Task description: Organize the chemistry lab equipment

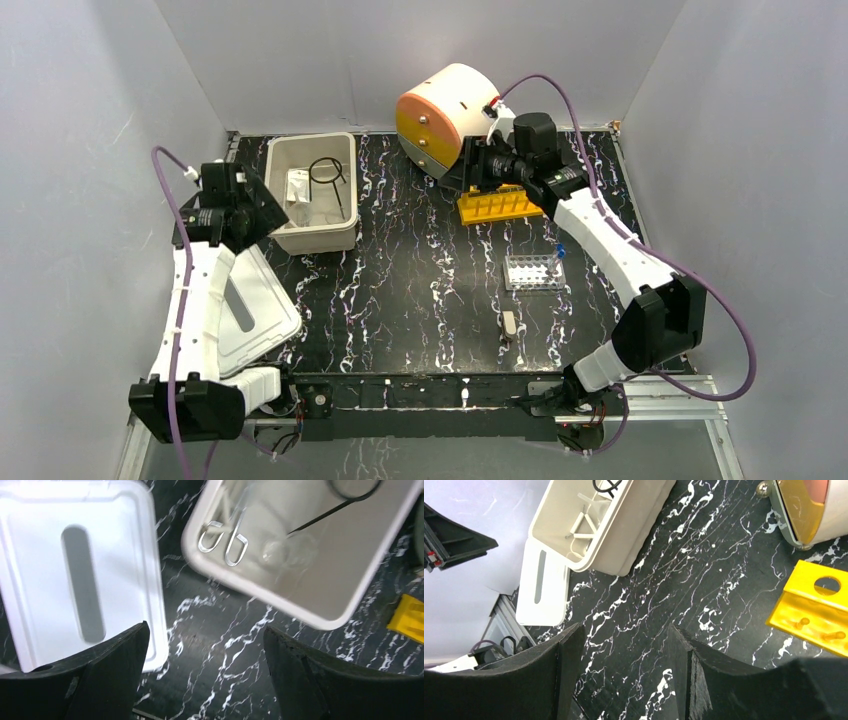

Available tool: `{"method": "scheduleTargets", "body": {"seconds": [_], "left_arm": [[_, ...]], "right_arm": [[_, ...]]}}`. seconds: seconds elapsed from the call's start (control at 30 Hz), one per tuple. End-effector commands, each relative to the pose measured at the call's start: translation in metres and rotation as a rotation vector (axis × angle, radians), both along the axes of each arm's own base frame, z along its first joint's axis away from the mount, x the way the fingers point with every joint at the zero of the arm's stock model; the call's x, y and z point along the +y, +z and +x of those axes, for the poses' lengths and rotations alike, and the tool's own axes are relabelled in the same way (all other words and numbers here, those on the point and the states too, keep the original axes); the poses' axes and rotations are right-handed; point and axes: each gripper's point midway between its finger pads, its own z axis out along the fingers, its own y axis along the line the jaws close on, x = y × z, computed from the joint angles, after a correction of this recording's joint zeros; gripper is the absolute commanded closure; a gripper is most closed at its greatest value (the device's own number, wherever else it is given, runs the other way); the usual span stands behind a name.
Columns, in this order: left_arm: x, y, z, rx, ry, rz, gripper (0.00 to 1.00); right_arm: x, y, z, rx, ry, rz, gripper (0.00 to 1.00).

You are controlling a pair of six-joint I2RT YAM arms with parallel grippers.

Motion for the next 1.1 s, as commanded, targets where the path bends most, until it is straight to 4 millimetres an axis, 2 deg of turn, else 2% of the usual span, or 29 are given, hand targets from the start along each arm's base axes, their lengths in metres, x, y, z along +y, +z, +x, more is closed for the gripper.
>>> {"method": "scheduleTargets", "body": {"seconds": [0.0, 0.1, 0.27, 0.37, 0.43, 0.57, 0.67, 0.8, 0.9, 1.07], "left_arm": [[0.012, -0.030, -0.054, 0.139, 0.158, 0.000, 0.18], [0.009, -0.055, -0.075, 0.195, 0.206, -0.039, 0.37], [-0.001, -0.094, -0.096, 0.221, 0.282, -0.119, 0.42], [-0.004, -0.116, -0.100, 0.238, 0.318, -0.153, 0.43], [-0.007, -0.135, -0.098, 0.262, 0.305, -0.168, 0.49], [-0.004, -0.146, -0.081, 0.293, 0.302, -0.163, 0.54], [0.003, -0.159, -0.071, 0.306, 0.308, -0.150, 0.51], [0.015, -0.180, -0.072, 0.365, 0.348, -0.127, 0.39], [0.024, -0.189, -0.072, 0.366, 0.373, -0.122, 0.37], [0.024, -0.199, -0.058, 0.344, 0.337, -0.175, 0.52]], "right_arm": [[-0.005, -0.006, -0.013, -0.042, -0.018, -0.093, 0.31], [-0.002, -0.014, -0.023, -0.035, -0.006, -0.135, 0.31], [0.005, -0.015, -0.041, -0.053, 0.034, -0.137, 0.31], [0.009, -0.014, -0.048, -0.044, 0.053, -0.126, 0.31], [0.012, -0.016, -0.051, -0.036, 0.064, -0.118, 0.31], [0.017, -0.018, -0.053, -0.028, 0.084, -0.094, 0.30], [0.020, -0.021, -0.050, -0.026, 0.084, -0.088, 0.30], [0.022, -0.024, -0.043, -0.012, 0.061, -0.090, 0.30], [0.025, -0.024, -0.038, -0.013, 0.054, -0.091, 0.30], [0.029, -0.025, -0.030, -0.009, 0.045, -0.098, 0.30]]}}
